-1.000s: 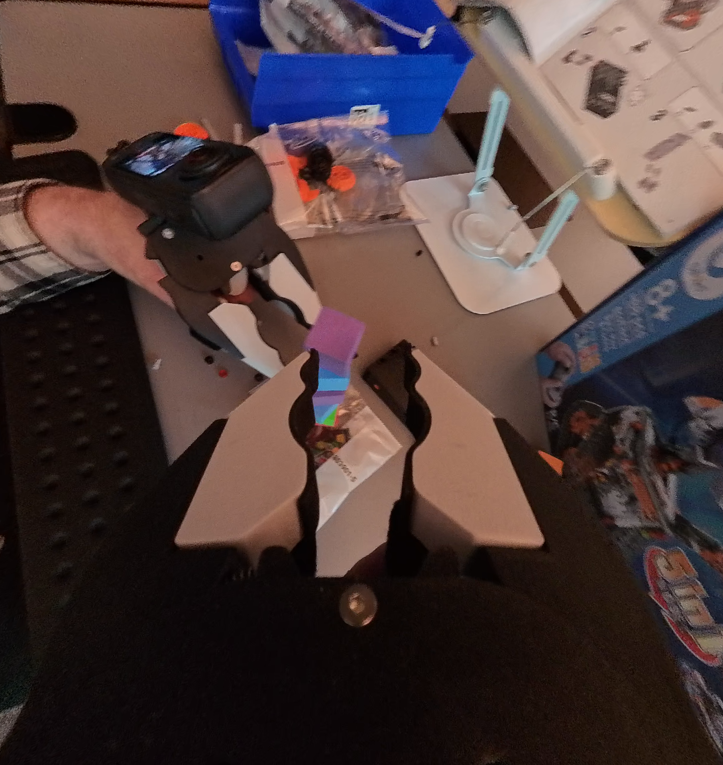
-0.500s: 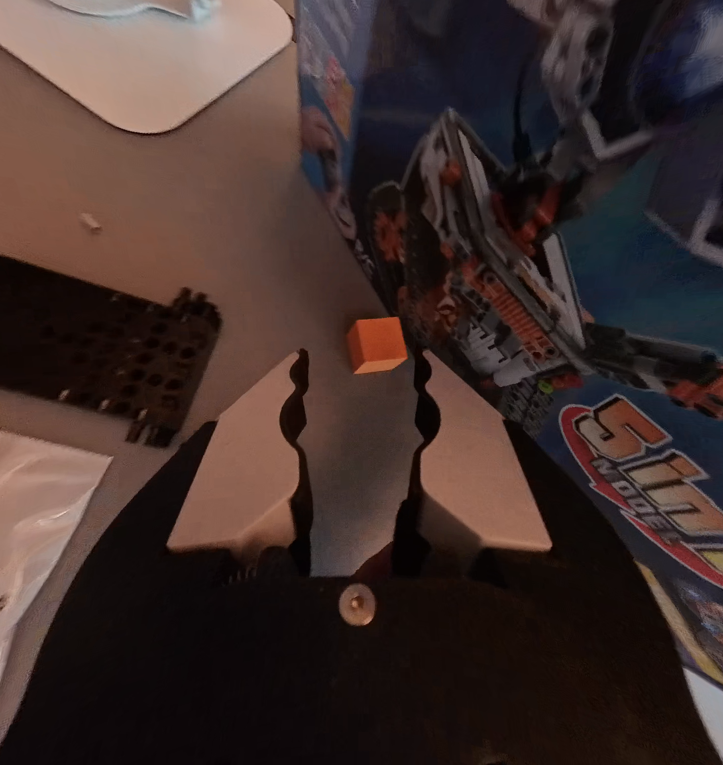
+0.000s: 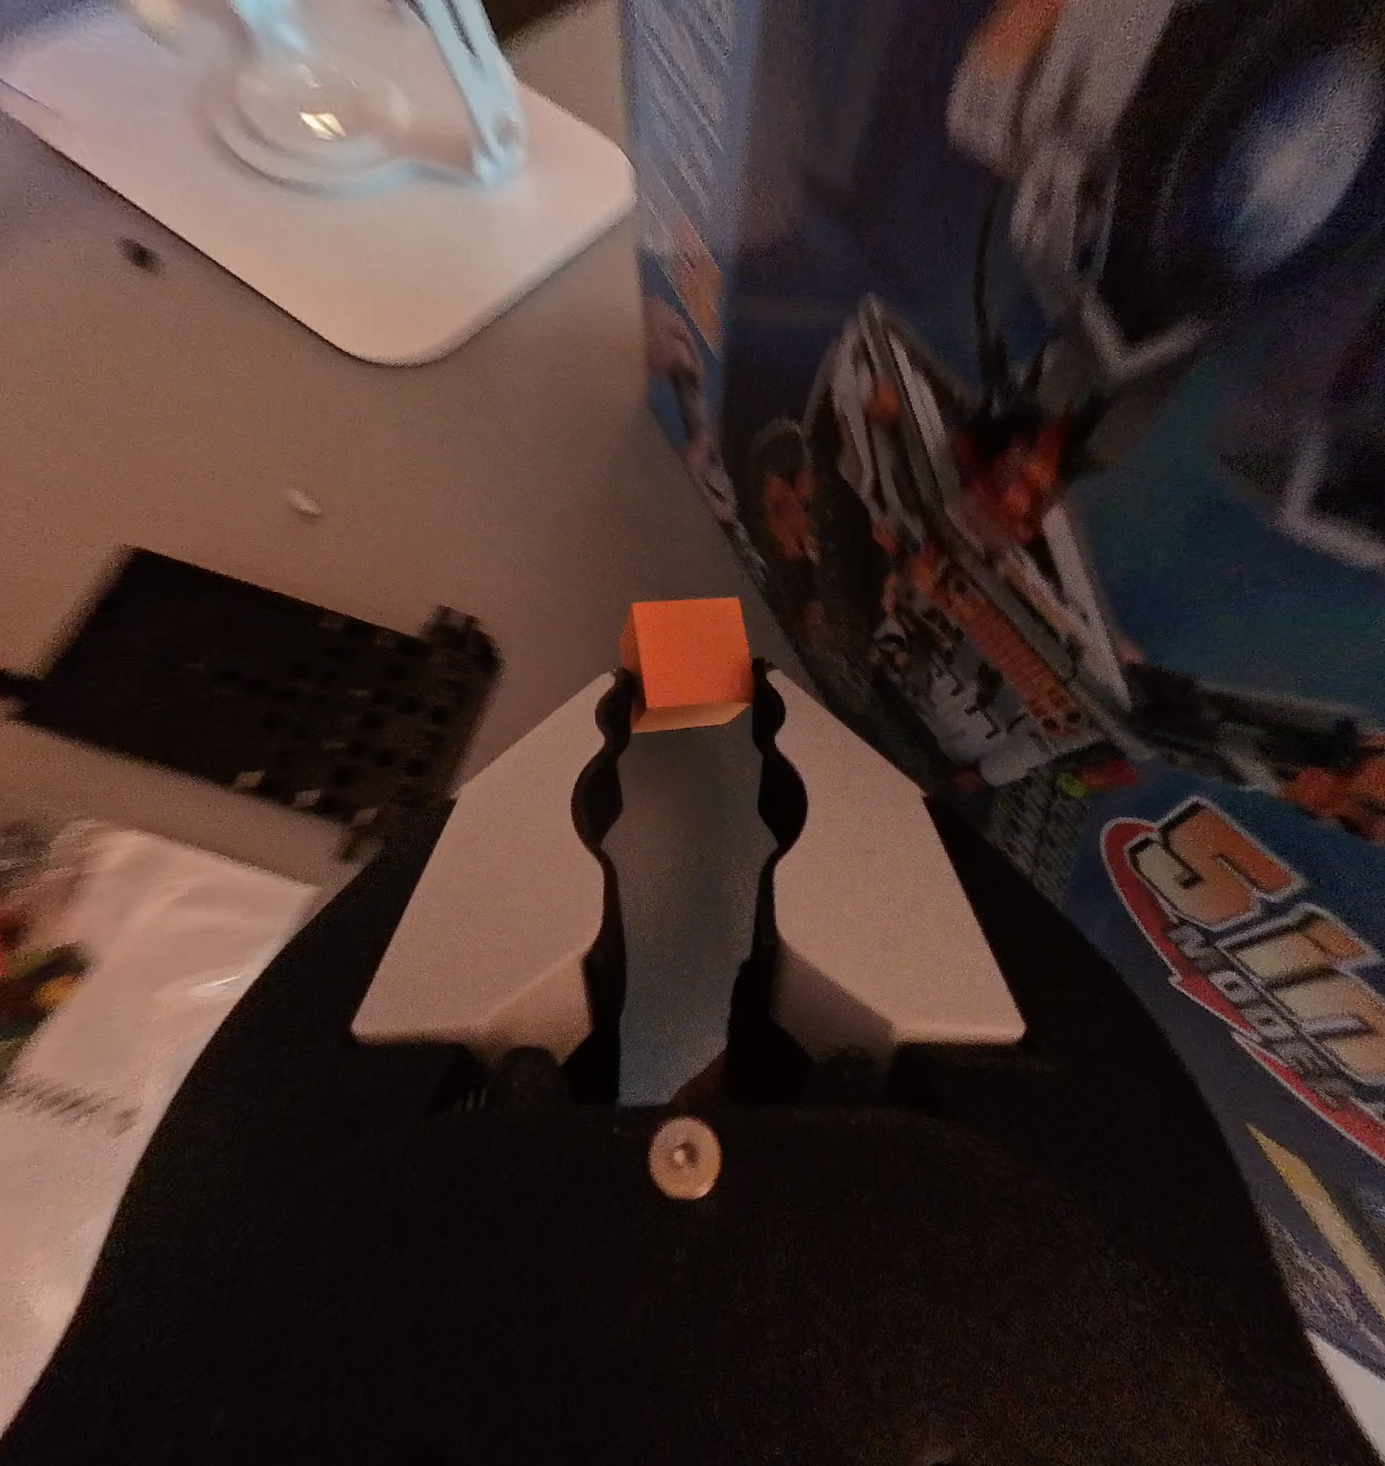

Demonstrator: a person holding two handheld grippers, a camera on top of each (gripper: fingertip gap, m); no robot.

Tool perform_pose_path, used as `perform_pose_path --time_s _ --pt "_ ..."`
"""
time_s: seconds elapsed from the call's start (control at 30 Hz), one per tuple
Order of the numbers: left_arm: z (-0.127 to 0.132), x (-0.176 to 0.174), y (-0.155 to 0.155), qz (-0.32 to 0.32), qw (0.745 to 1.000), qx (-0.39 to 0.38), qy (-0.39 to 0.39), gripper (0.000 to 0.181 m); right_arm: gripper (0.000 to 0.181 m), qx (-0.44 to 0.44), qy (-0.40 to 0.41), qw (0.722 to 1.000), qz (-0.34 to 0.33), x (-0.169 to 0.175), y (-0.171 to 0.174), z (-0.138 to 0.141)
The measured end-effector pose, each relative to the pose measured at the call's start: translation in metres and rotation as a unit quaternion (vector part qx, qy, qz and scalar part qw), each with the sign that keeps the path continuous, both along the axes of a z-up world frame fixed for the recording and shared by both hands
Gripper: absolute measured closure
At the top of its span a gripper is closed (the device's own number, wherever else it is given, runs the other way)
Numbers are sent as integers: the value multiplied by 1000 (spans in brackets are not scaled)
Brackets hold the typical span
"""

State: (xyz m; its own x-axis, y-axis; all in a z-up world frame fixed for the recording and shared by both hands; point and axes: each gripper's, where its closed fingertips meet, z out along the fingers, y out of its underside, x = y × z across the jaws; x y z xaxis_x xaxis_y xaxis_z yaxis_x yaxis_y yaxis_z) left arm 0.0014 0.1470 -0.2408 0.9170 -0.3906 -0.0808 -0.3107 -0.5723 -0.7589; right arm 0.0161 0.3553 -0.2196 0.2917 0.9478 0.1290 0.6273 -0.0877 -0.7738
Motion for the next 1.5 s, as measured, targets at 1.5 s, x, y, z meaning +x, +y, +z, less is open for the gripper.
perform_pose_path --time_s 1.5 --pt "2 -1 -1 0 1000 2 -7 135 144 23 11 964 266 12 -206 122"
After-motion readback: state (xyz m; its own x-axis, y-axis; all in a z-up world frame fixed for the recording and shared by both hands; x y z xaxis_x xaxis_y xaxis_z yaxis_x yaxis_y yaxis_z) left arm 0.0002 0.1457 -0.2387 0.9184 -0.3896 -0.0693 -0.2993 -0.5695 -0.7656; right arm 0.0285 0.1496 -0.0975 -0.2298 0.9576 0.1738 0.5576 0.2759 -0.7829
